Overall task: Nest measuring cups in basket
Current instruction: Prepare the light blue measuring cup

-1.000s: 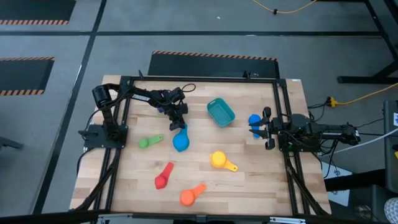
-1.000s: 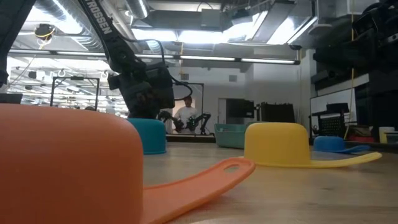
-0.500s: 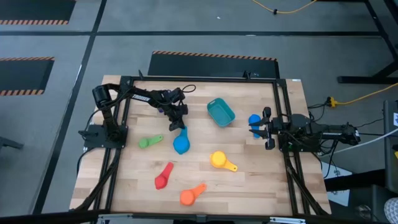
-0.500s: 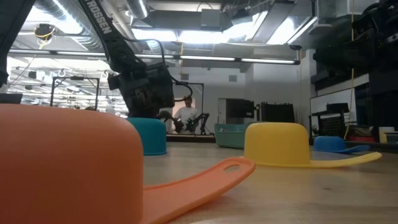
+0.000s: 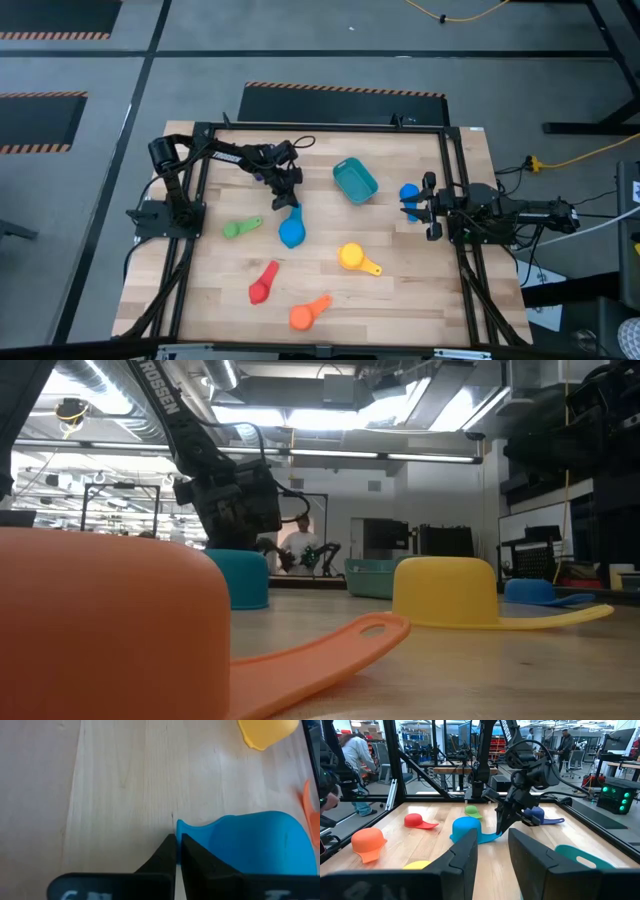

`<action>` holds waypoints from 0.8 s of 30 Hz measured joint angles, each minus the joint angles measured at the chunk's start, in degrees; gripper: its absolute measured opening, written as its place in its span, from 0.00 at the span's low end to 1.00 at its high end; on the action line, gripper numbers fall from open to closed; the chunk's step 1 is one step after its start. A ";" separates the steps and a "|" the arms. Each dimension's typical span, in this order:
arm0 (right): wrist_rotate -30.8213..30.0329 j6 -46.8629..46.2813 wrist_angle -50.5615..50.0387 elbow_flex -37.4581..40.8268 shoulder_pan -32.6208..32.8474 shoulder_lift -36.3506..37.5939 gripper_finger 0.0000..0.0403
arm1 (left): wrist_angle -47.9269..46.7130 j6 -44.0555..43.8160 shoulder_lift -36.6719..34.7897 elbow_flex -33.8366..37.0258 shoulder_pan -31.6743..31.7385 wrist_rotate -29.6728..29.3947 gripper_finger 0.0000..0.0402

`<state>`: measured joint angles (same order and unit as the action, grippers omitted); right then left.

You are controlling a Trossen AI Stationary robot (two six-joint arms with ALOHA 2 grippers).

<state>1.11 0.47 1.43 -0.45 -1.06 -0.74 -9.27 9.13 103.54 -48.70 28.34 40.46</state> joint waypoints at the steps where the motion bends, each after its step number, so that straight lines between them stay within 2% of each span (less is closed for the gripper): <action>1: 0.00 0.02 -0.02 0.00 -0.01 0.00 0.29 | -0.01 -0.01 0.01 -0.26 0.00 0.13 0.01; 14: 0.00 0.01 -0.01 0.01 -0.01 0.00 0.29 | -1.89 -0.24 -0.89 -10.57 -0.44 -0.26 0.00; 19: 0.02 0.01 -0.02 0.00 -0.01 -0.01 0.29 | -7.72 3.43 -5.44 -13.95 -1.87 -6.99 0.00; 24: 0.00 0.00 -0.02 0.01 0.00 0.01 0.29 | -10.33 5.03 -13.21 -14.17 -4.29 -15.45 0.00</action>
<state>1.10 0.48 1.41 -0.44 -1.07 -0.73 -19.60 14.15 90.33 -62.87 24.05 25.01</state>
